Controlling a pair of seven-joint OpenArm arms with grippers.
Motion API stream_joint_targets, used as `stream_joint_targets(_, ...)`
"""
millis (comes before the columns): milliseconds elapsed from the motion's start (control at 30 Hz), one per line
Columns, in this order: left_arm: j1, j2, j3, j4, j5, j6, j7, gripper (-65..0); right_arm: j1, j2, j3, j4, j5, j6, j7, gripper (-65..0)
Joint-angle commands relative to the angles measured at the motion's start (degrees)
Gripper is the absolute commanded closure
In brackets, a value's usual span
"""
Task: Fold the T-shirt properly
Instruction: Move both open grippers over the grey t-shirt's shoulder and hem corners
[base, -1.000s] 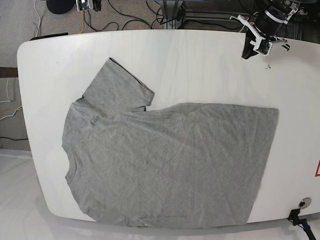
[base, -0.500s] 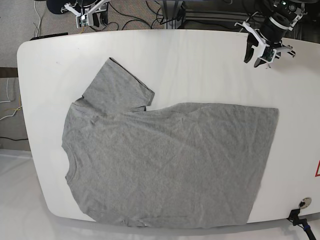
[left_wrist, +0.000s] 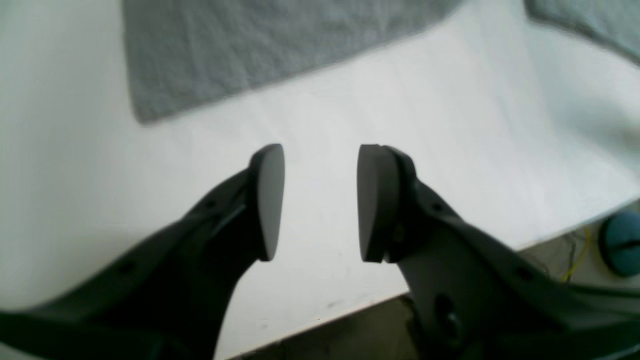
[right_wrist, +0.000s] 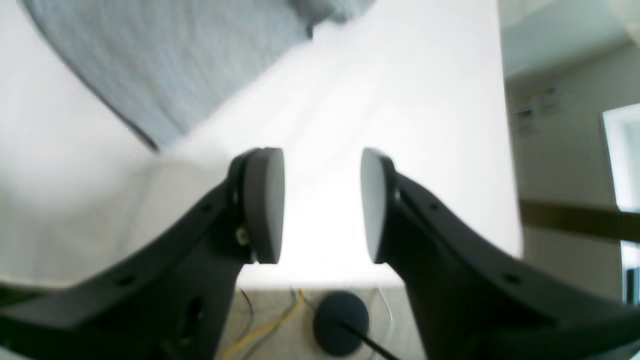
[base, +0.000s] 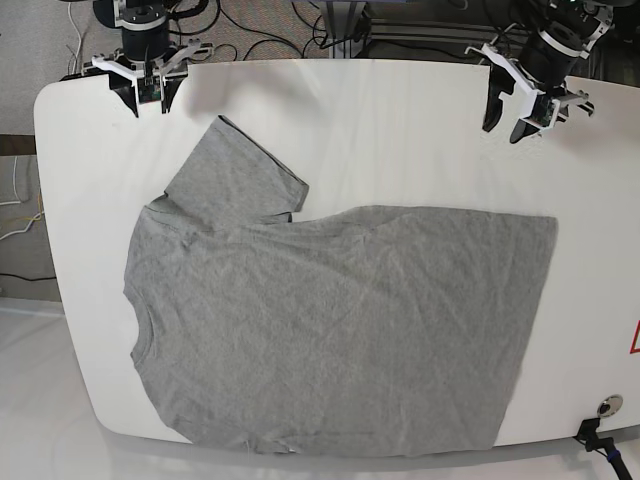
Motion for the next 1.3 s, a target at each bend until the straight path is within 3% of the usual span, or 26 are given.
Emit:
stream_joint_targets(0, 0.2, 0.6, 0.0, 2.0, -0.4, 0.0, -0.8, -22.1, 2.4, 0.5, -2.1, 0.2, -0.8, -0.8, -0.8, -23.8)
stream_joint_targets(67, 0.0, 1.4, 0.0, 2.2, -0.2, 0.2, -0.3, -22.5, 5.4, 0.6, -4.0, -0.9, -0.8, -1.5, -2.1, -23.7)
stream_joint_targets(233, -2.1, 0.6, 0.4, -0.3, -3.1, -0.2, -0.6, -25.6, 8.2, -5.0, 2.1, -4.5, 0.3, -1.1, 0.4, -24.2)
stream_joint_targets(433, -8.0, -0.1, 0.1, -8.1, -12.7, -0.7, 4.4, -26.1, 9.1, -9.1, 11.8, -9.7, 6.5, -0.3, 1.1, -23.9)
stream_joint_targets(600, -14.9, -0.9, -0.8, -17.9, -19.6, -1.5, 7.4, -30.1, 9.0, -8.7, 12.2, -12.2, 7.1, -0.2, 0.9, -23.6)
stream_joint_targets(800, -17.6, -1.3, -0.2, -21.8, -16.9, -2.2, 6.1, -27.6, 9.0, -8.6, 11.7, -12.1, 6.3, 1.7, 1.2, -23.4)
stream_joint_targets(1267, -19.8, -2.1, 0.3, -24.0, -14.7, -3.0, 5.1, -27.2, 12.5, -8.7, 11.6, -7.6, 9.1, 13.0, 0.7, -23.4)
